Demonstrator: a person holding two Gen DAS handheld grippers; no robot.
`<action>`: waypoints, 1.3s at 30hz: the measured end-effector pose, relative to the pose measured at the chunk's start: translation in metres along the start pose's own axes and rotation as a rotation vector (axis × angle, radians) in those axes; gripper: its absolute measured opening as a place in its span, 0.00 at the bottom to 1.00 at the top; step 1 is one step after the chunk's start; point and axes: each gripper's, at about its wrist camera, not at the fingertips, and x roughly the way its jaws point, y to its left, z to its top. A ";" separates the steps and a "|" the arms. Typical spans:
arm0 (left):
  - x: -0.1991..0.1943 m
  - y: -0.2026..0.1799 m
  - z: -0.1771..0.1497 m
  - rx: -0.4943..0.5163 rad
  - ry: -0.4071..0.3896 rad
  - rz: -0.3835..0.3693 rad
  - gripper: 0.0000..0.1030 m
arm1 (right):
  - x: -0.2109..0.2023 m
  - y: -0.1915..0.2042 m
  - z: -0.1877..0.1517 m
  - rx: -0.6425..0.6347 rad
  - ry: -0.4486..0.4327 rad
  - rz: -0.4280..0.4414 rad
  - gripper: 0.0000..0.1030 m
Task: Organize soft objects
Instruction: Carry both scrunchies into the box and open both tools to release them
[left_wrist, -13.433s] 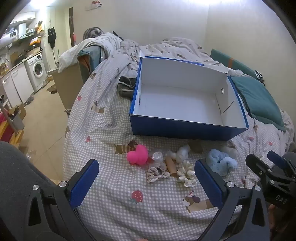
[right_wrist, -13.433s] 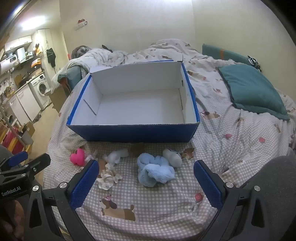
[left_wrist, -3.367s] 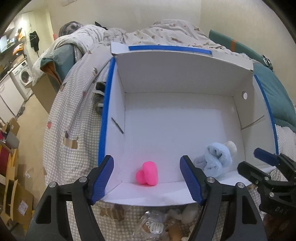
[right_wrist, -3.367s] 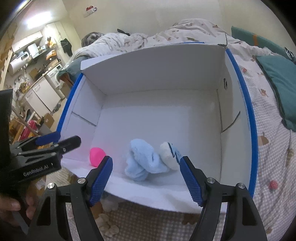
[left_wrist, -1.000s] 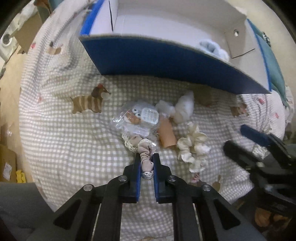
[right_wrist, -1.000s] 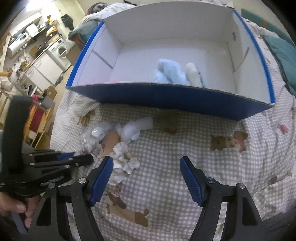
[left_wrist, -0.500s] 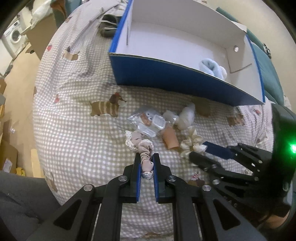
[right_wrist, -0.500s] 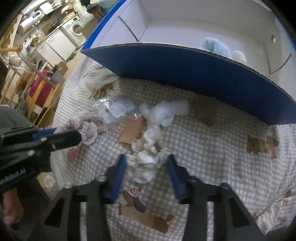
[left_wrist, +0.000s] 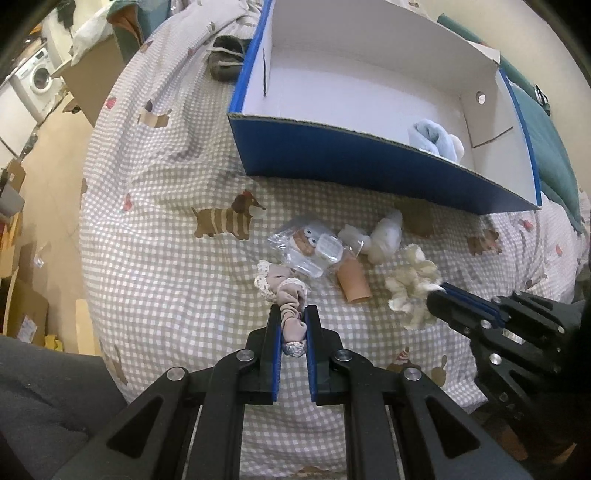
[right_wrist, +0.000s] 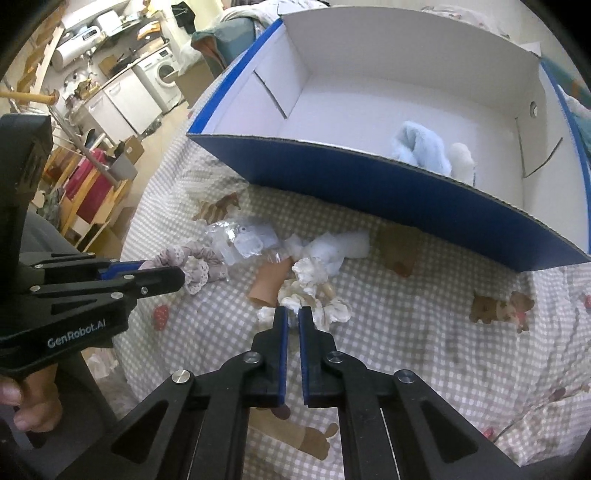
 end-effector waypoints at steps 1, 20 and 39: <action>-0.001 0.000 0.000 -0.002 -0.004 0.001 0.10 | -0.004 0.000 -0.001 0.000 -0.007 0.000 0.07; -0.061 -0.012 -0.002 0.041 -0.182 0.010 0.10 | -0.089 -0.013 -0.002 0.016 -0.190 0.007 0.06; -0.076 -0.031 0.082 0.107 -0.283 0.002 0.10 | -0.107 -0.066 0.051 0.076 -0.278 -0.061 0.06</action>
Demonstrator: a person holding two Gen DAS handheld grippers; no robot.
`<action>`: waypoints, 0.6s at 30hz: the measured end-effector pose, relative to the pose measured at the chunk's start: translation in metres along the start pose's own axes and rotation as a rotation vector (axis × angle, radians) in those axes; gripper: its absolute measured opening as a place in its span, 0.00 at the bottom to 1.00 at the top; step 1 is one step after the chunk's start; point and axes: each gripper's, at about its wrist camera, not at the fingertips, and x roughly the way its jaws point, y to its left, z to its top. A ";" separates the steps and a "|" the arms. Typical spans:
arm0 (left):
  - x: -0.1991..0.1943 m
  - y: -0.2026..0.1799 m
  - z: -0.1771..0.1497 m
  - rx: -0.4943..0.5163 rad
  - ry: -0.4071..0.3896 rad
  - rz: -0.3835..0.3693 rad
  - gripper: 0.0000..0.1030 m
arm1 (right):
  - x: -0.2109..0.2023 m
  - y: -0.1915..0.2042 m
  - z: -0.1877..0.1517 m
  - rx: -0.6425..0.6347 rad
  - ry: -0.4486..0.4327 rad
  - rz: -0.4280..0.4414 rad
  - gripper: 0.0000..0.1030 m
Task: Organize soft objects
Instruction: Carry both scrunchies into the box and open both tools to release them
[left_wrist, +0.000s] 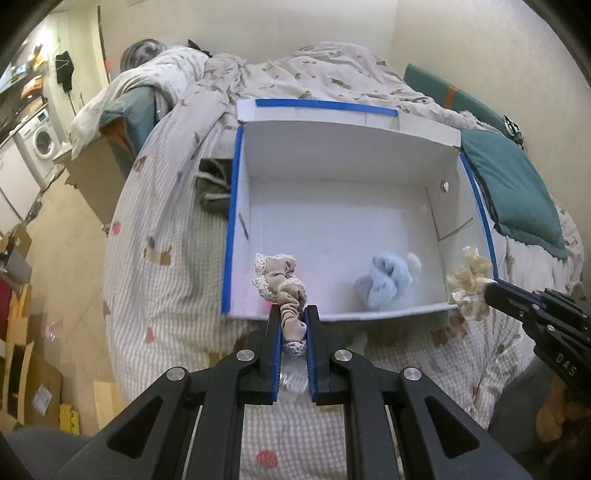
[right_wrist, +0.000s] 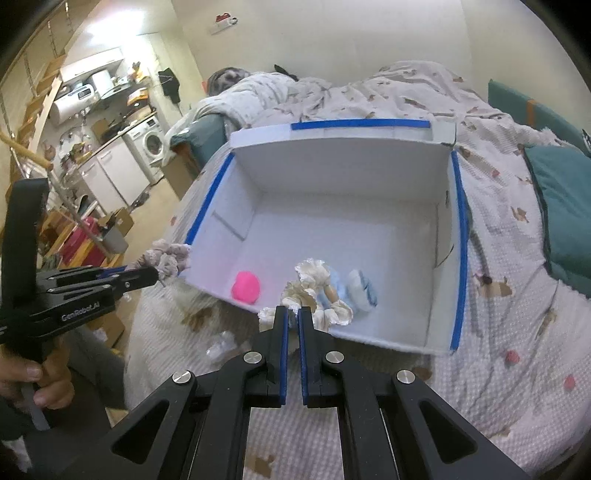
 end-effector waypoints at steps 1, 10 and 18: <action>0.004 -0.002 0.005 0.004 0.001 -0.002 0.10 | 0.003 -0.003 0.004 0.003 -0.002 -0.003 0.06; 0.043 -0.015 0.022 0.027 0.017 -0.006 0.10 | 0.038 -0.036 0.006 0.088 0.009 -0.081 0.06; 0.067 -0.018 0.021 0.017 0.044 -0.005 0.10 | 0.054 -0.044 0.001 0.091 0.063 -0.171 0.06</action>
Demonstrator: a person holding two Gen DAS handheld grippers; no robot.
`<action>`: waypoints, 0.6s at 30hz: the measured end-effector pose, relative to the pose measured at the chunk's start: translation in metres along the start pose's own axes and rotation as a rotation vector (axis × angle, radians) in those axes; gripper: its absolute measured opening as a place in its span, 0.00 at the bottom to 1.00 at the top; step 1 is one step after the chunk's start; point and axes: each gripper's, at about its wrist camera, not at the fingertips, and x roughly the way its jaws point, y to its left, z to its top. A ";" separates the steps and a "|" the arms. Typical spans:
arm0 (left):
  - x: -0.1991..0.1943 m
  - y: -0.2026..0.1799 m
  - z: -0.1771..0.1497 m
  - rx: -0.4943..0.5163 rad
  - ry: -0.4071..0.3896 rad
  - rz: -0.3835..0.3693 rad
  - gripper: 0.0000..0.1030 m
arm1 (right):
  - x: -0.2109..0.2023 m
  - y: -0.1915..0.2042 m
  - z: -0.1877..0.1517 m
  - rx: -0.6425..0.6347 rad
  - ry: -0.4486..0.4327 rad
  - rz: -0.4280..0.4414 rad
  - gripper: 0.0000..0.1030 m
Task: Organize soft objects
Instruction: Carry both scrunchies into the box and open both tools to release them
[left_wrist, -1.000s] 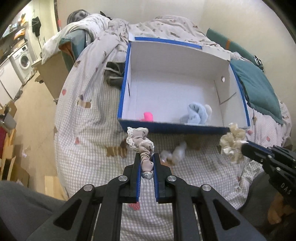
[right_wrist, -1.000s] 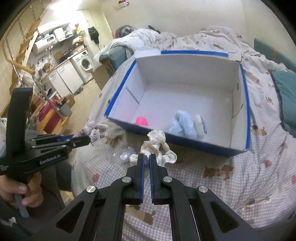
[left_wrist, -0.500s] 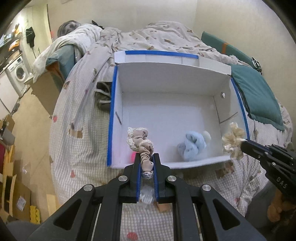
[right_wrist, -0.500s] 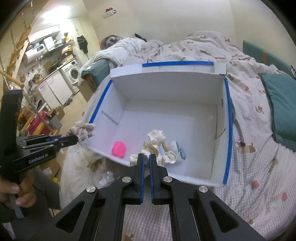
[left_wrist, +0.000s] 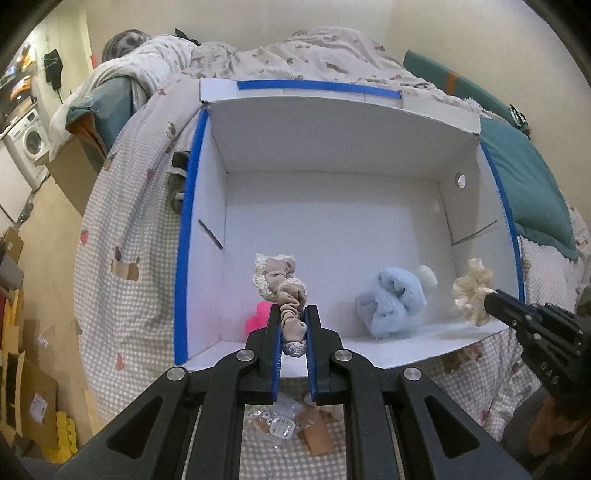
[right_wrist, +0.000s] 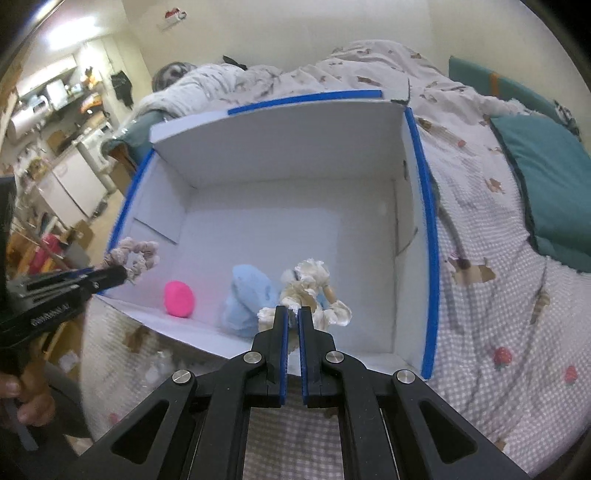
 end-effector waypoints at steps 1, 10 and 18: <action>0.002 -0.001 0.002 0.004 -0.003 0.004 0.10 | 0.003 -0.001 0.000 0.004 0.008 -0.007 0.06; 0.028 -0.017 0.006 0.007 0.012 0.000 0.10 | 0.006 -0.006 -0.003 0.010 0.021 -0.036 0.06; 0.034 -0.020 0.000 0.027 0.016 -0.007 0.10 | 0.009 -0.005 -0.002 0.015 0.030 -0.039 0.06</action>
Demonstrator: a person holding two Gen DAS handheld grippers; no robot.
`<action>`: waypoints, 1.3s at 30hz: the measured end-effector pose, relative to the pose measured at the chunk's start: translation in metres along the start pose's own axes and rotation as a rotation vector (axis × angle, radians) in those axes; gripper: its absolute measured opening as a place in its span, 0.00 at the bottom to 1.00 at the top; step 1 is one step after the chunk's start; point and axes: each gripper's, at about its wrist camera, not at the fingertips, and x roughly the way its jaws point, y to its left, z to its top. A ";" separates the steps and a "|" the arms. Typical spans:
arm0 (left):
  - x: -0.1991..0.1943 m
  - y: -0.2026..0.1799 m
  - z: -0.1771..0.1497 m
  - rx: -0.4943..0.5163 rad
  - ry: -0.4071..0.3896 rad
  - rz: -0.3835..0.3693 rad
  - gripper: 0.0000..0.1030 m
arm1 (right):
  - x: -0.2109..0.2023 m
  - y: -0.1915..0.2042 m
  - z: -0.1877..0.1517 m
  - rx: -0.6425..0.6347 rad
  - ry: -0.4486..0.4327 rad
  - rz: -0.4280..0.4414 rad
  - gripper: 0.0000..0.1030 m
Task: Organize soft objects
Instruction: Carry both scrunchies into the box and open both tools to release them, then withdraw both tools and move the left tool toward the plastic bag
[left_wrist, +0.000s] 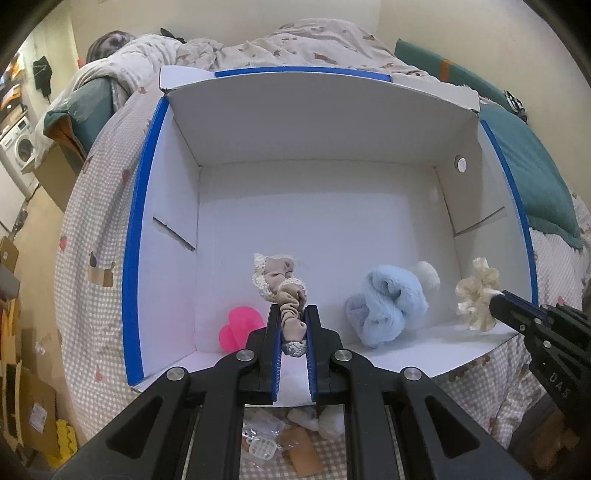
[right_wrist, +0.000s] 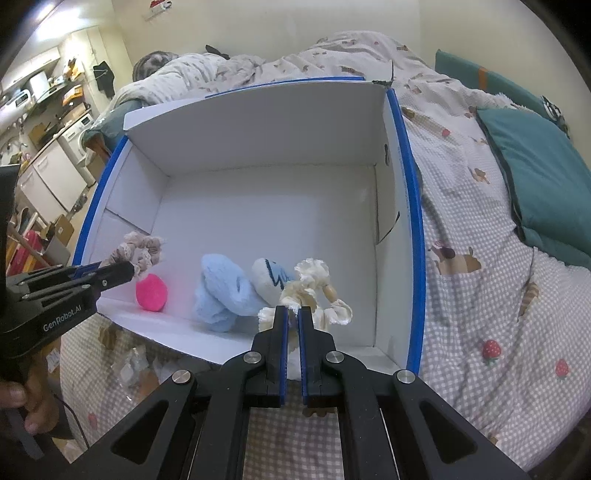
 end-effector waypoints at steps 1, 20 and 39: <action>0.000 0.000 0.000 -0.003 -0.001 0.000 0.10 | 0.000 0.000 0.000 -0.002 0.001 0.000 0.06; -0.004 0.005 -0.004 -0.050 -0.008 -0.010 0.60 | -0.004 -0.003 0.003 0.038 -0.024 0.031 0.12; -0.005 0.009 -0.005 -0.066 -0.009 -0.004 0.60 | -0.008 0.000 0.004 0.044 -0.057 0.027 0.83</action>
